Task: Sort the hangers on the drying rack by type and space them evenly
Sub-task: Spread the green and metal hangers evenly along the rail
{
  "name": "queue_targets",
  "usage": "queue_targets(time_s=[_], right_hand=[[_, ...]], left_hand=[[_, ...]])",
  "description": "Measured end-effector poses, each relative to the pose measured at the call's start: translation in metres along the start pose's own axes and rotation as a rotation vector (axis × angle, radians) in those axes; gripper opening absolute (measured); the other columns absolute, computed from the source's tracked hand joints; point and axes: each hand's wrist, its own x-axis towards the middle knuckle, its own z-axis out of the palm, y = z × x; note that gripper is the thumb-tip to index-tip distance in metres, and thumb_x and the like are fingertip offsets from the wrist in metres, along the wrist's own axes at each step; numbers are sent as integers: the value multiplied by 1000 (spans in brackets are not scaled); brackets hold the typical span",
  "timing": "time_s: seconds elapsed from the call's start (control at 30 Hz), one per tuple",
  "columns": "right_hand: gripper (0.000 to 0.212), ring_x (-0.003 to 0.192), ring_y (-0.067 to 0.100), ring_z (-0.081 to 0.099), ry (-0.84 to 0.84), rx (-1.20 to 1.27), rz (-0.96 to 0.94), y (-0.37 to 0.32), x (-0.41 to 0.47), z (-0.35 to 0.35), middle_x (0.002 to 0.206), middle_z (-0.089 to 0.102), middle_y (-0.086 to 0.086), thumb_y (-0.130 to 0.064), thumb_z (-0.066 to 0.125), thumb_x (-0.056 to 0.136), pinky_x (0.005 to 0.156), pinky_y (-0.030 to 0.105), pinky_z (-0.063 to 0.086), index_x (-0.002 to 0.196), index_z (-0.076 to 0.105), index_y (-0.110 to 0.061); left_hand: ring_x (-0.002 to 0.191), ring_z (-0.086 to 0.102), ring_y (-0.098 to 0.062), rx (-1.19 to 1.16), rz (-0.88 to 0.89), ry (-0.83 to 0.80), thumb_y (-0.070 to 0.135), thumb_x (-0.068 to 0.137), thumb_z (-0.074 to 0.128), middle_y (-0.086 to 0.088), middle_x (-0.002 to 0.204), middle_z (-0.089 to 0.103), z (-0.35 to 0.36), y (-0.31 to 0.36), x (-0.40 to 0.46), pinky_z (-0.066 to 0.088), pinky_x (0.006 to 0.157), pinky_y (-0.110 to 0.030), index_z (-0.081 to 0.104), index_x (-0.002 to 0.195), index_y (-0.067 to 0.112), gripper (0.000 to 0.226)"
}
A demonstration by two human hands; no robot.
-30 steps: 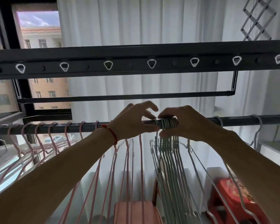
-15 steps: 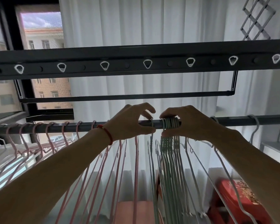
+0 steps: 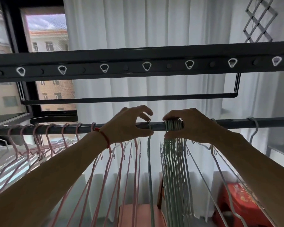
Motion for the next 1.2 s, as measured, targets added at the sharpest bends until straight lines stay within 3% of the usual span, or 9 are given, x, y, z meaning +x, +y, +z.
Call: queue_targets(time_s=[0.13,0.27,0.33,0.5,0.83,0.93,1.03,1.13,1.2], right_hand=[[59,95,10,65,0,18,-1,0,0,2,105,71,-7,-46,84,71,83,25,53,122,65,-23],[67,95,10,67,37,34,21,4,-1,4,108,72,-6,-46,87,67,83,30,56,123,61,-20],[72,96,9,67,25,64,34,6,-2,5,112,72,-5,-45,88,67,83,26,56,126,54,-22],[73,90,4,69,1,144,45,6,-5,1,113,73,-4,-37,89,68,73,14,52,123,43,-24],[65,70,-5,59,9,104,57,4,-11,-4,114,71,-2,-34,89,70,48,5,42,118,46,-21],[63,76,-4,61,9,68,50,7,-11,-4,114,71,-4,-38,88,69,54,7,44,116,47,-25],[64,87,6,66,15,31,31,10,-11,-2,114,72,-4,-44,87,68,71,15,52,118,49,-26],[68,90,5,66,18,19,20,12,-11,-3,115,72,-6,-46,86,68,74,10,49,122,51,-25],[70,92,6,67,11,38,15,13,-11,-4,115,72,-6,-46,86,67,80,20,55,124,52,-25]], left_hand=[[114,59,-5,37,49,36,53,78,75,13,124,65,4,12,8,46,100,-30,57,125,27,56],[106,63,-8,24,100,74,50,78,77,13,114,68,16,31,23,54,92,-39,57,118,29,49],[103,65,-9,0,84,80,48,77,78,13,111,69,17,34,26,56,86,-38,55,116,30,49],[100,68,-12,-60,66,7,36,80,79,7,113,72,20,37,27,48,78,-15,50,119,25,49],[96,70,-7,-88,67,85,42,76,81,11,105,73,27,31,23,54,79,-21,52,116,28,51],[95,70,-6,-85,74,92,44,76,81,13,105,73,27,29,21,51,78,-17,53,116,28,52],[98,70,-6,-83,78,94,44,75,81,14,105,73,27,29,21,53,83,-24,53,117,29,52],[99,69,-6,-85,80,97,44,75,81,14,106,73,28,29,22,53,85,-24,55,116,29,51],[99,69,-6,-72,77,92,44,76,80,14,106,73,28,28,22,50,82,-18,55,116,28,50]])
